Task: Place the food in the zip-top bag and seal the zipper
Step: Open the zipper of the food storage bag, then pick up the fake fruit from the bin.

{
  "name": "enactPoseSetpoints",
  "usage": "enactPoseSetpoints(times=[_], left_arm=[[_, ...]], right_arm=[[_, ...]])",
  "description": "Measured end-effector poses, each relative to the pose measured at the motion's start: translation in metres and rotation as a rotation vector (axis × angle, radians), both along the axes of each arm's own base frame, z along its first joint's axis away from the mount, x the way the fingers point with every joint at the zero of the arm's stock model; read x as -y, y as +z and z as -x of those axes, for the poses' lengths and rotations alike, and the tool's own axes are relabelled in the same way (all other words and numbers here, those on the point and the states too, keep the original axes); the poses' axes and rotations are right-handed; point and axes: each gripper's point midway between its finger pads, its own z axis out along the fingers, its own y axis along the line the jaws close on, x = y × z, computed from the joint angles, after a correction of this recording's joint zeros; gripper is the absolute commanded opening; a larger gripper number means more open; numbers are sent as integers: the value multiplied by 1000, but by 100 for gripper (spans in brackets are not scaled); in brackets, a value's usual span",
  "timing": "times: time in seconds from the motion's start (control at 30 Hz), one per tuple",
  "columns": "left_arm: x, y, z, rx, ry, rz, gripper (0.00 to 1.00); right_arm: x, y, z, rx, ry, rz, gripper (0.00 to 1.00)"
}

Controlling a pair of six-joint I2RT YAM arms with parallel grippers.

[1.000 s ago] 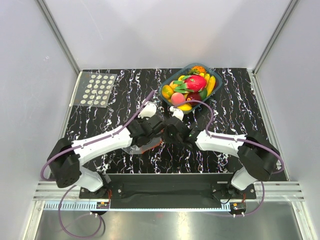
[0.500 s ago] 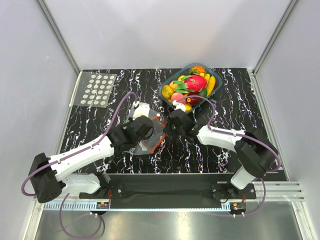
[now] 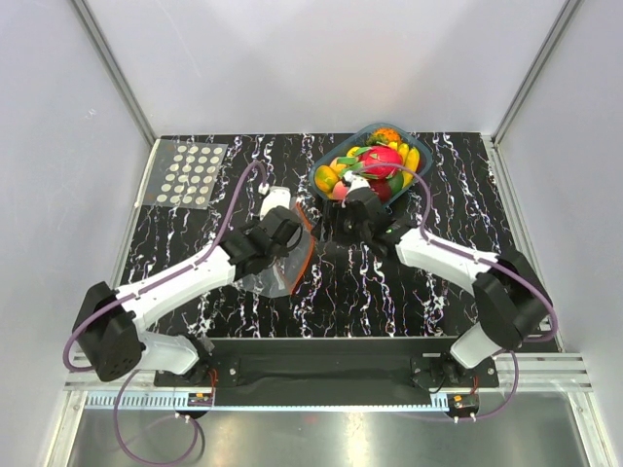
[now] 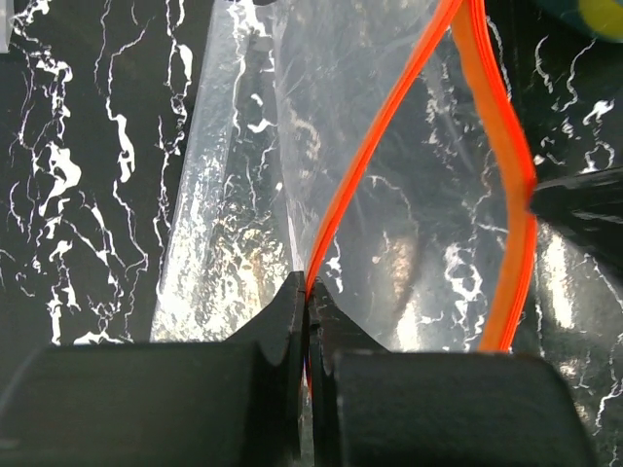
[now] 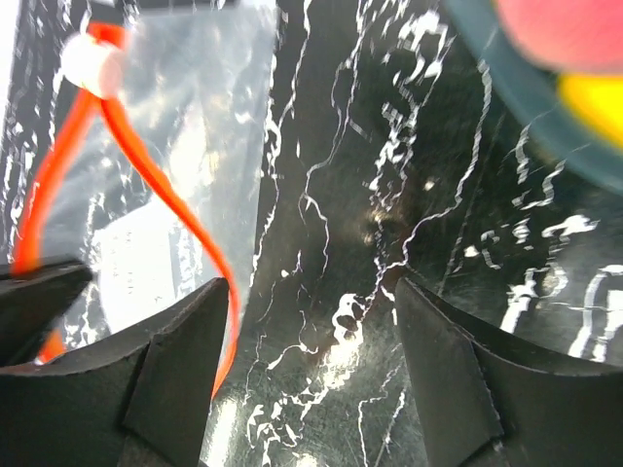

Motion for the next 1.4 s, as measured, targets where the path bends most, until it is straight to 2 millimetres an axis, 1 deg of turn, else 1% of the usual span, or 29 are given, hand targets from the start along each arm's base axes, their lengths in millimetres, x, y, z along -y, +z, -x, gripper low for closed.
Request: enactPoseSetpoints(times=[0.1,0.2,0.3,0.43,0.47,0.57,0.67,0.77,0.93,1.07,1.2,1.4], left_arm=[[2,0,-2,2,0,1,0],[2,-2,-3,-4,-2,-10,0],[6,-5,-9,-12,-2,-41,0],[13,-2,-21,-4,4,-64,0],[14,-1,-23,-1,5,-69,0],[12,0,-24,7,10,-78,0],[11,0,-24,9,8,-87,0],[12,-1,-26,8,3,-98,0],[11,-3,-28,8,-1,-119,0],[9,-2,-29,19,2,-135,0],[6,-1,-31,31,6,-153,0],[5,1,-33,41,4,-164,0]], right_arm=[[9,17,-5,32,-21,1,77],[18,25,-13,43,-47,8,80],[29,26,-22,40,-73,13,87],[48,25,-32,22,-132,39,93],[54,27,-37,21,-166,55,99],[63,37,-53,28,-258,79,100],[69,44,-70,29,-366,81,100],[76,39,-82,6,-487,75,100],[91,13,-87,-85,-702,59,100],[92,2,-93,-123,-807,19,100],[90,-3,-99,-139,-866,-24,100],[82,3,-118,-116,-901,-76,100]])
